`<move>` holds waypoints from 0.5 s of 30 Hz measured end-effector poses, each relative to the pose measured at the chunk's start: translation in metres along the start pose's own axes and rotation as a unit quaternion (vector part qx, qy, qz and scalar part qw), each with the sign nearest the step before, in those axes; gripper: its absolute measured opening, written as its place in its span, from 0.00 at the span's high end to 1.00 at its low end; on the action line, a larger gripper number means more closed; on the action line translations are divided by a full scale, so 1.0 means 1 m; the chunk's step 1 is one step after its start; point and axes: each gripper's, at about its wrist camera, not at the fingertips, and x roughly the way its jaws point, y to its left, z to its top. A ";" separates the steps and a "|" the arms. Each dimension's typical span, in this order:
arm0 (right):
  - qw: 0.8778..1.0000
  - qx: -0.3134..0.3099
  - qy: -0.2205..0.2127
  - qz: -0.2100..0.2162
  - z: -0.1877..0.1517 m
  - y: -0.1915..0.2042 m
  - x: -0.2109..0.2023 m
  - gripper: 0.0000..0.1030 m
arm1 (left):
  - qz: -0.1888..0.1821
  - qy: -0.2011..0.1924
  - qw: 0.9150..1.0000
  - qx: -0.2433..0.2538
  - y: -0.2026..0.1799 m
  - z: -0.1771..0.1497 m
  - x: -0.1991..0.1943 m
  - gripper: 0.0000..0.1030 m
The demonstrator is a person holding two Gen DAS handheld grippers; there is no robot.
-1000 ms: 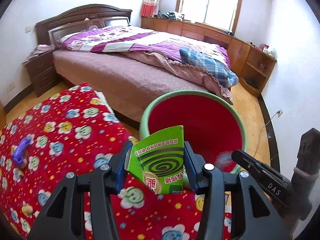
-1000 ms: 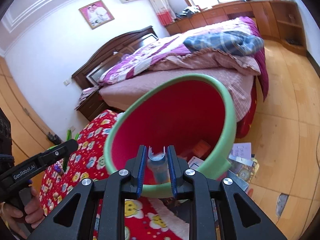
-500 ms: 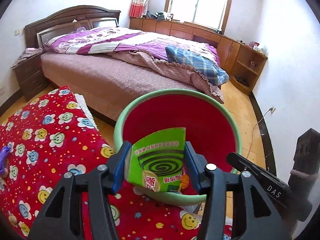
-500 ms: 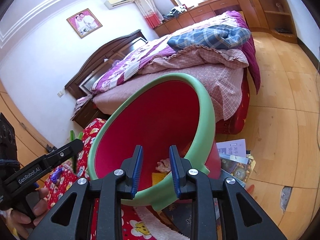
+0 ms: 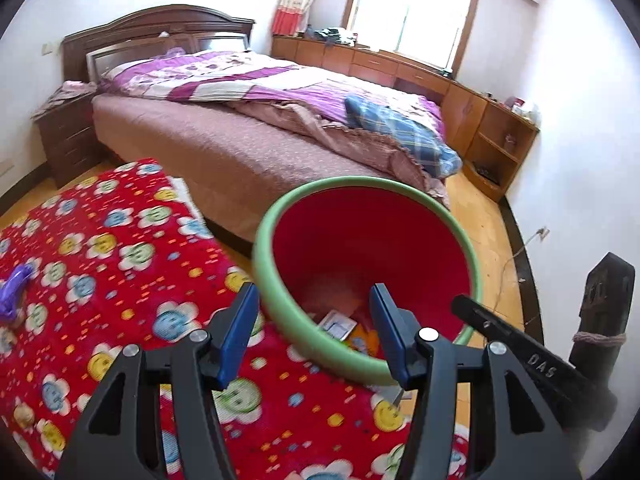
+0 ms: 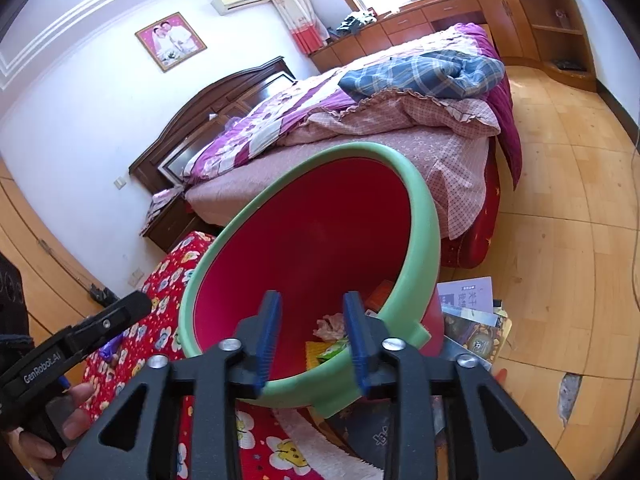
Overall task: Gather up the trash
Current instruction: 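Move both open tools back over the bedspread toward the purple item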
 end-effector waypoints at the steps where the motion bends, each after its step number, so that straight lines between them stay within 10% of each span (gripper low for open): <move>1: 1.000 -0.002 -0.001 0.000 0.000 0.002 -0.001 0.56 | 0.002 -0.001 1.000 -0.003 0.003 -0.001 -0.003 0.44; 15: 0.999 -0.037 0.006 0.014 -0.004 0.042 -0.007 0.55 | 0.068 -0.017 0.996 -0.062 0.063 -0.016 -0.054 0.44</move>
